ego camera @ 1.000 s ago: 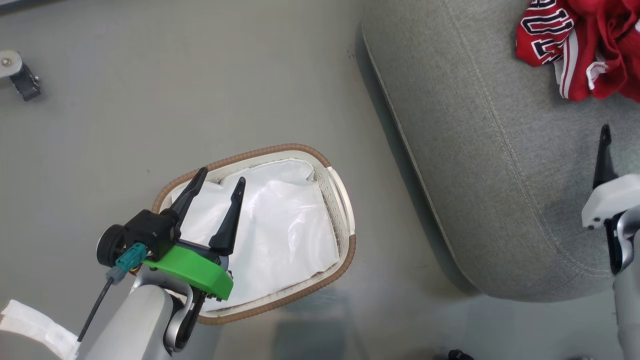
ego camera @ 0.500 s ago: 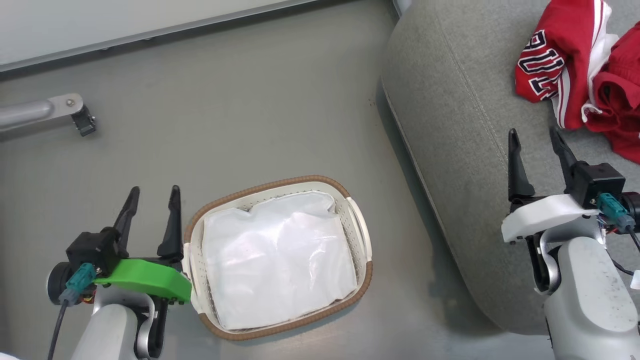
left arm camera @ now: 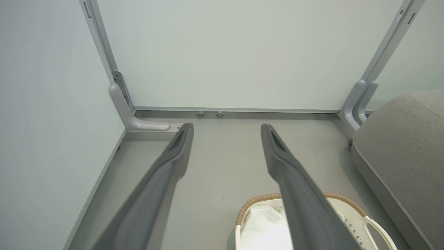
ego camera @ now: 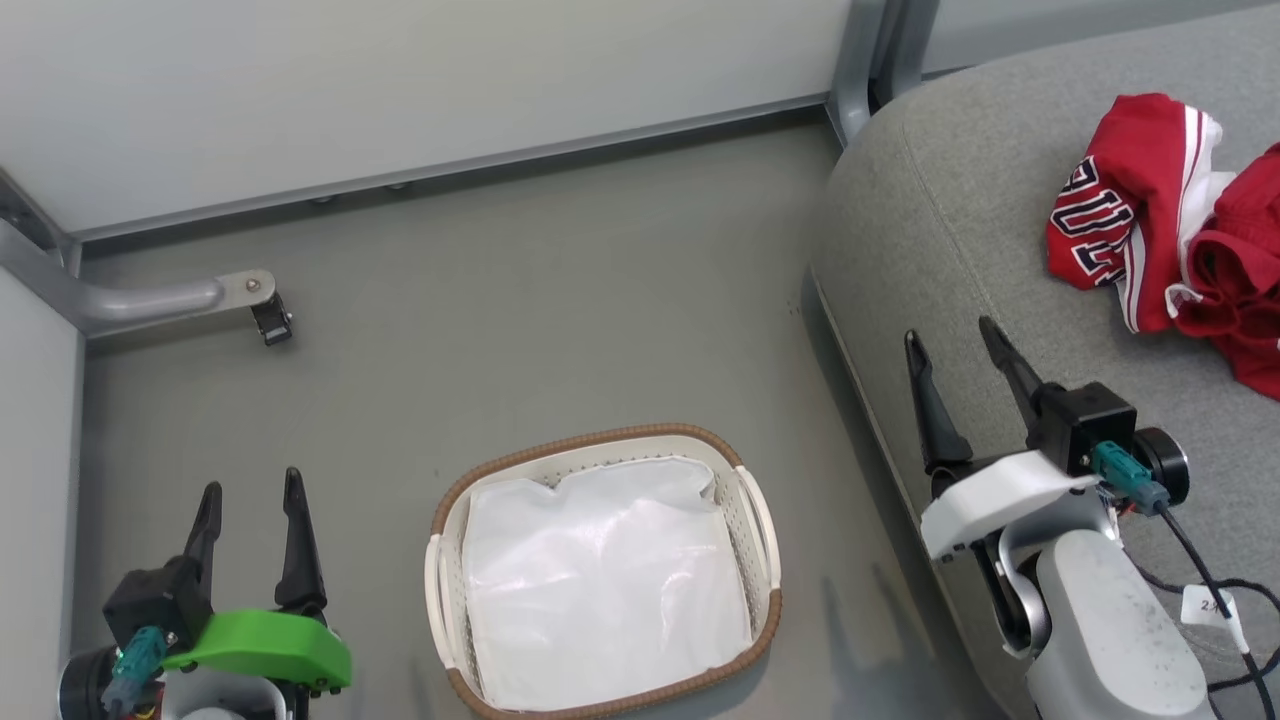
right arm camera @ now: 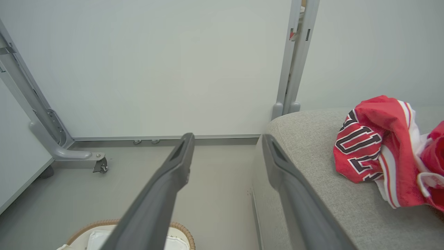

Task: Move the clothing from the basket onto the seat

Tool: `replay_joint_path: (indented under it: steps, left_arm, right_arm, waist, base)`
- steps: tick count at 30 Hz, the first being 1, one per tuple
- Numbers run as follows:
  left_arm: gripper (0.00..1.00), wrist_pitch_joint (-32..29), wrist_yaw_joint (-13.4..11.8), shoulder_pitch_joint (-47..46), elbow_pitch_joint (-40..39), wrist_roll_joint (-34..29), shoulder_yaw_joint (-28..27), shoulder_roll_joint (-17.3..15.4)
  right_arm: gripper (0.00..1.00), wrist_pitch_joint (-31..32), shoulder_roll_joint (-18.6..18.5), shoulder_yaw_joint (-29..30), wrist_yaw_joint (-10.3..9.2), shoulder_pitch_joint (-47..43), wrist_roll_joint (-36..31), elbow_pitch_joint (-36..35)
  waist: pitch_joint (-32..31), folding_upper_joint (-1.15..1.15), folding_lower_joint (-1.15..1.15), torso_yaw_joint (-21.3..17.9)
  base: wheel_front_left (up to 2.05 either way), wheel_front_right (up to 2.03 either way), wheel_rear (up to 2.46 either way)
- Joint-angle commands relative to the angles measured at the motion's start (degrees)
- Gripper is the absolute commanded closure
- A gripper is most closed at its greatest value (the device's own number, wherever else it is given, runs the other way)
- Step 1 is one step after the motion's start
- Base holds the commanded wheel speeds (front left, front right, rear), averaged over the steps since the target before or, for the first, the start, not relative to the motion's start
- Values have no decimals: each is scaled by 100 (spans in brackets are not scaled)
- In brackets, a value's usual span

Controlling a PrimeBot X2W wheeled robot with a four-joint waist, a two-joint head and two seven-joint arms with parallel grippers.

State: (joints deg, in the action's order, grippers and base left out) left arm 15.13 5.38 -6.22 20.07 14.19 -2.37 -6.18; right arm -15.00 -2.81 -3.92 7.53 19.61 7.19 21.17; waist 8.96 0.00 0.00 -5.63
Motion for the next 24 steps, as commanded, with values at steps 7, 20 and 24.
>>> replay_joint_path:
  steps: [7, 20, 24]
  left_arm:
    - [0, 2, 147, 457, -35, -152, -217, 182]
    - [100, -65, 174, 554, 201, 52, -274, 321]
    - [100, -198, 176, 510, 169, 484, -297, 320]
  right_arm:
    - [0, -24, -26, -73, -7, -597, 107, -18]
    - [100, 64, 38, -1, 0, -898, 310, 143]
    - [100, 186, 36, 64, 0, -916, 769, 98]
  waist:
    - [-519, 0, 0, 232]
    - [-585, 0, 0, 260]
    - [-594, 0, 0, 269]
  base:
    - [0, 0, 0]
    - [0, 0, 0]
    - [0, 0, 0]
